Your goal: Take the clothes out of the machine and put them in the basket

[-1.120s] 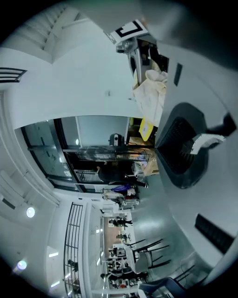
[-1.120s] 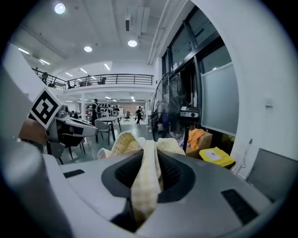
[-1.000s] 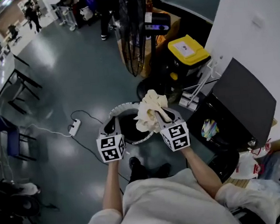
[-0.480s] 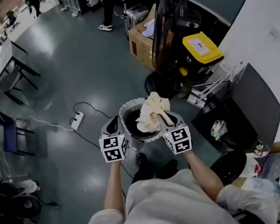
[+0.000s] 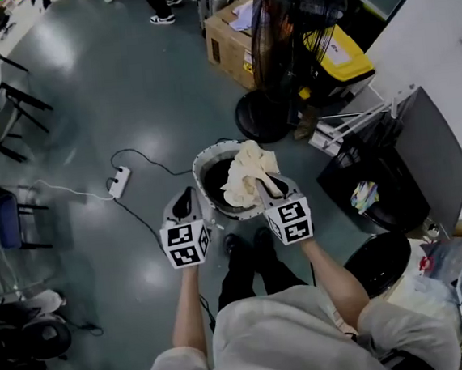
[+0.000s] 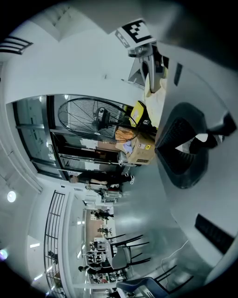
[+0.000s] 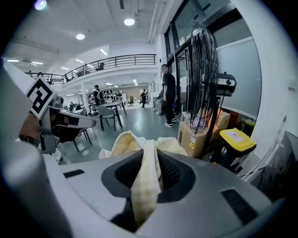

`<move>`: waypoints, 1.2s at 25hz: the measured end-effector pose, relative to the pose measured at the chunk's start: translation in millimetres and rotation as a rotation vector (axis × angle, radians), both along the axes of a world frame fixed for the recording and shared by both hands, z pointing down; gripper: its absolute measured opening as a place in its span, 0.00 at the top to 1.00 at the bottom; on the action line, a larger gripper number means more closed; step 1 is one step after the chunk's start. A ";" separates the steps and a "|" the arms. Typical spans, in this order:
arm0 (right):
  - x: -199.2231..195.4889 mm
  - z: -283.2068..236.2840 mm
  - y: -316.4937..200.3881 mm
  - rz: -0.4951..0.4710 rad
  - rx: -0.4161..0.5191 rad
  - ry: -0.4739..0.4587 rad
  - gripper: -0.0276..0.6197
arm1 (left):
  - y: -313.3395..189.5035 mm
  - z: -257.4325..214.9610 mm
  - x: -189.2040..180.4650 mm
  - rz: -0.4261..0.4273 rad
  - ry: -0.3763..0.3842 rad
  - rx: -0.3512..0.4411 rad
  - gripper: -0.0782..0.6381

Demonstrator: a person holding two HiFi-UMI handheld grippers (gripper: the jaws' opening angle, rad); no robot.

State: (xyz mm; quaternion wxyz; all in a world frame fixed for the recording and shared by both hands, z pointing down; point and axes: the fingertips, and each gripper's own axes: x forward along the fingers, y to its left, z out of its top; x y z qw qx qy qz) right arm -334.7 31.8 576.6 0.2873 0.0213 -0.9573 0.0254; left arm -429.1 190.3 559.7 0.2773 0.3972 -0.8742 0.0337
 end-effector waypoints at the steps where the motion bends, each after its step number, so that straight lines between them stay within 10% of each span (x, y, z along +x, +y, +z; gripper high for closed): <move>1: -1.8 8.1 -1.3 -0.004 -0.005 0.009 0.83 | -0.9 6.6 0.1 -0.005 0.007 -0.005 0.87; 22: -34.8 204.5 -2.3 -0.075 -0.103 0.245 0.82 | 7.6 129.9 -11.6 -0.117 0.111 -0.060 0.87; 25: -46.2 206.5 -1.9 -0.087 -0.084 0.245 0.49 | 9.3 130.9 -15.1 -0.120 0.112 -0.065 0.87; 30: -51.1 189.3 -7.1 -0.086 -0.048 0.191 0.53 | 7.9 123.7 -16.4 -0.113 0.103 -0.060 0.87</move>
